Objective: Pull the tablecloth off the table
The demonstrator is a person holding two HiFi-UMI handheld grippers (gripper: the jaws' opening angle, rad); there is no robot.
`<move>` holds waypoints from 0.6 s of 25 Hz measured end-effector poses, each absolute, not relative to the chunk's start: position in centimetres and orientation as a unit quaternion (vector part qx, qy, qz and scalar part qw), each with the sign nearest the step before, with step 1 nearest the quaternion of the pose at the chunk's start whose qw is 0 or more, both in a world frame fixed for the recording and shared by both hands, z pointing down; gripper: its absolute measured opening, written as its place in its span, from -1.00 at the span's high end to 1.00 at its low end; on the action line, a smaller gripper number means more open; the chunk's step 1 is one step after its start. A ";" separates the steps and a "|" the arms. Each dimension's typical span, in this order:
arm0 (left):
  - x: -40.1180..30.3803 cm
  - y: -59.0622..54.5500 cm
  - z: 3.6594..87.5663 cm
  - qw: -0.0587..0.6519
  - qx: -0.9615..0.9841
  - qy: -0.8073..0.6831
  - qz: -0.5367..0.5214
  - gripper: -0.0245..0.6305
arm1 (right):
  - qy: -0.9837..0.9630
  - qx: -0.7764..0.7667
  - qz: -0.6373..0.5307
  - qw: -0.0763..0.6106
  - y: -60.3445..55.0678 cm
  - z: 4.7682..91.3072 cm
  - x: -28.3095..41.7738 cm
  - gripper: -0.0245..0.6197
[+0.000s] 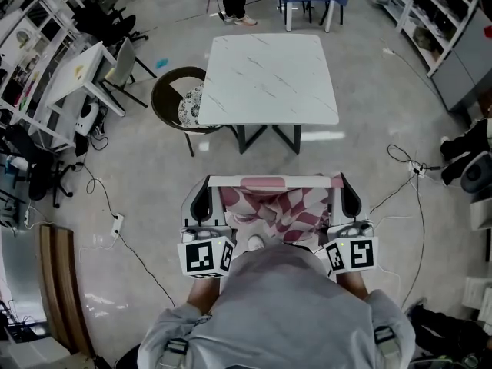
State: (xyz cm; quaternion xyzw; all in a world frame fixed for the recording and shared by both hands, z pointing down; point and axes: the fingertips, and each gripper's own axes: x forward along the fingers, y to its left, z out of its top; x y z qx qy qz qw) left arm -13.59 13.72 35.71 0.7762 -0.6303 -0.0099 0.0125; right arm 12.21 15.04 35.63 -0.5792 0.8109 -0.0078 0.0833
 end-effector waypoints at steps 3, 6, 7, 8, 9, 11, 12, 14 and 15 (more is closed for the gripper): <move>-13.5 13.4 35.2 0.012 0.777 -0.629 -0.010 0.90 | 0.810 -0.580 -0.013 0.086 14.6 35.6 12.3 0.90; -13.7 13.2 35.6 0.014 0.775 -0.631 -0.013 0.90 | 0.810 -0.580 -0.020 0.085 14.2 35.9 12.2 0.90; -13.8 13.1 35.6 0.014 0.775 -0.632 -0.013 0.90 | 0.810 -0.580 -0.023 0.084 14.1 36.0 12.1 0.90; -13.8 13.0 35.6 0.014 0.775 -0.632 -0.012 0.90 | 0.811 -0.579 -0.025 0.083 14.0 36.1 12.0 0.90; -13.8 12.8 35.6 0.014 0.775 -0.632 -0.011 0.90 | 0.811 -0.578 -0.027 0.082 13.8 36.1 12.0 0.90; -13.8 12.5 35.7 0.012 0.774 -0.633 -0.012 0.90 | 0.812 -0.577 -0.029 0.080 13.5 36.4 12.0 0.90; -13.9 12.4 35.8 0.012 0.773 -0.634 -0.013 0.90 | 0.812 -0.577 -0.029 0.080 13.3 36.5 12.0 0.90; -13.9 12.1 36.0 0.011 0.773 -0.634 -0.014 0.90 | 0.812 -0.577 -0.031 0.080 13.0 36.7 12.0 0.90; -13.8 12.1 36.0 0.012 0.773 -0.634 -0.014 0.90 | 0.813 -0.577 -0.032 0.080 12.9 36.9 12.0 0.90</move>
